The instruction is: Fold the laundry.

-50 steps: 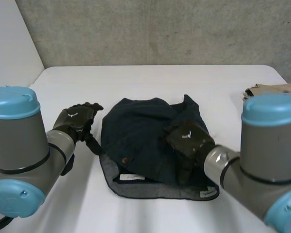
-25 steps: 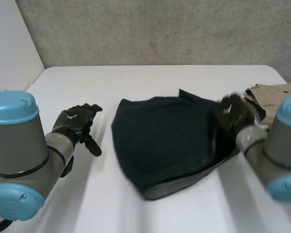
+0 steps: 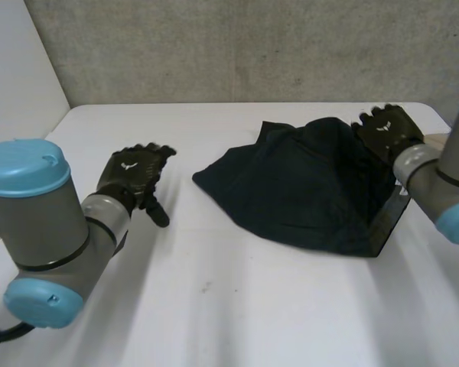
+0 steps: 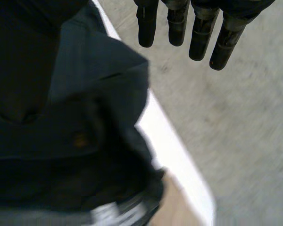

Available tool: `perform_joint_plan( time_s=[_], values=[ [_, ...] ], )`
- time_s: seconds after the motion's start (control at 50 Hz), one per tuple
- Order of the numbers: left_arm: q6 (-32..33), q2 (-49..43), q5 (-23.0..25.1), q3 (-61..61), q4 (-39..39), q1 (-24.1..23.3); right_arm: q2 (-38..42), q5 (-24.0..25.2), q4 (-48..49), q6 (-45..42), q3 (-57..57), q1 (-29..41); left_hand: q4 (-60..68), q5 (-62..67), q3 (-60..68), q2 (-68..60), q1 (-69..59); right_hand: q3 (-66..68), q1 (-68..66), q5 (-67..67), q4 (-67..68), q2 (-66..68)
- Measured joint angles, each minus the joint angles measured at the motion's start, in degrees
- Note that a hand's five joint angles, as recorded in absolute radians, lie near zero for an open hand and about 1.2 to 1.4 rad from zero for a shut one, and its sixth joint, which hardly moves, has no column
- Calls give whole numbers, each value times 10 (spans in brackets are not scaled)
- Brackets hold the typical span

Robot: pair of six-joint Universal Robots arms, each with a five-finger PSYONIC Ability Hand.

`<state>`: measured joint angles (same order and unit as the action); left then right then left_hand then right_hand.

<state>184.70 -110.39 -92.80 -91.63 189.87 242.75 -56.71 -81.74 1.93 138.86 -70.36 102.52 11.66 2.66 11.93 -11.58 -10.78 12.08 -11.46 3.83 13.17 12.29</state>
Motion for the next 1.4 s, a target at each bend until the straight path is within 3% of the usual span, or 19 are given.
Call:
perform_joint_plan(
  time_s=[0.06, 0.08, 0.14, 0.18, 0.3, 0.62, 0.64, 0.76, 0.82, 0.84, 0.88, 0.9, 1.12, 1.4],
  values=[
    [24, -8, 16, 7, 11, 0, -20, -5, -18, 19, -20, -2, 0, 0, 0, 0, 0, 0, 0, 0, 0, 0],
    [81, -29, 57, 26, 33, -2, -75, -10, -61, 69, -75, -10, 0, 0, 0, 0, 0, 0, 0, 0, 0, 0],
    [117, -48, 84, 42, 43, -2, -100, -7, -76, 87, -101, -13, 0, 0, 0, 0, 0, 0, 0, 0, 0, 0],
    [156, -78, 115, 67, 50, -3, -142, 7, -94, 112, -151, -17, 0, 0, 0, 0, 0, 0, 0, 0, 0, 0],
    [196, -143, 146, 130, 54, -3, -191, 48, -99, 129, -241, -17, 0, 0, 0, 0, -2, 0, 0, 0, 0, 0],
    [181, -148, 142, 137, 49, -3, -148, 59, 11, 152, -310, -9, 0, 0, 0, 0, -2, 20, -7, 7, 7, 10],
    [180, -143, 142, 131, 49, -3, -134, 58, 26, 152, -307, -10, 0, 0, 0, 0, -2, 71, -49, 50, 58, 68],
    [178, -135, 142, 119, 50, -2, -96, 54, 46, 150, -289, -10, 0, 0, 0, 0, -2, 107, -82, 83, 96, 86],
    [178, -134, 142, 116, 49, -1, -81, 54, 49, 151, -282, -10, 0, 0, 0, 0, -2, 275, -233, 232, 253, 270],
    [178, -134, 141, 114, 49, 0, -78, 54, 51, 154, -280, -10, 0, 0, 0, 0, -2, 401, -347, 364, 393, 403],
    [178, -133, 141, 113, 49, 0, -77, 55, 52, 155, -280, -10, 0, 0, 0, 0, -2, 401, -347, 364, 393, 403],
    [177, -133, 141, 112, 49, 0, -78, 56, 55, 159, -280, -10, 0, 0, 0, 0, -1, 529, -428, 496, 522, 538],
    [166, -135, 140, 111, 52, 0, -215, 60, 53, 200, -254, 40, 0, 0, 0, 0, 0, 551, -442, 519, 549, 551],
    [78, -177, 137, 124, 51, -12, -345, 61, -50, 207, -182, 126, 0, 0, 0, 0, 0, 551, -442, 519, 549, 551]
  ],
)
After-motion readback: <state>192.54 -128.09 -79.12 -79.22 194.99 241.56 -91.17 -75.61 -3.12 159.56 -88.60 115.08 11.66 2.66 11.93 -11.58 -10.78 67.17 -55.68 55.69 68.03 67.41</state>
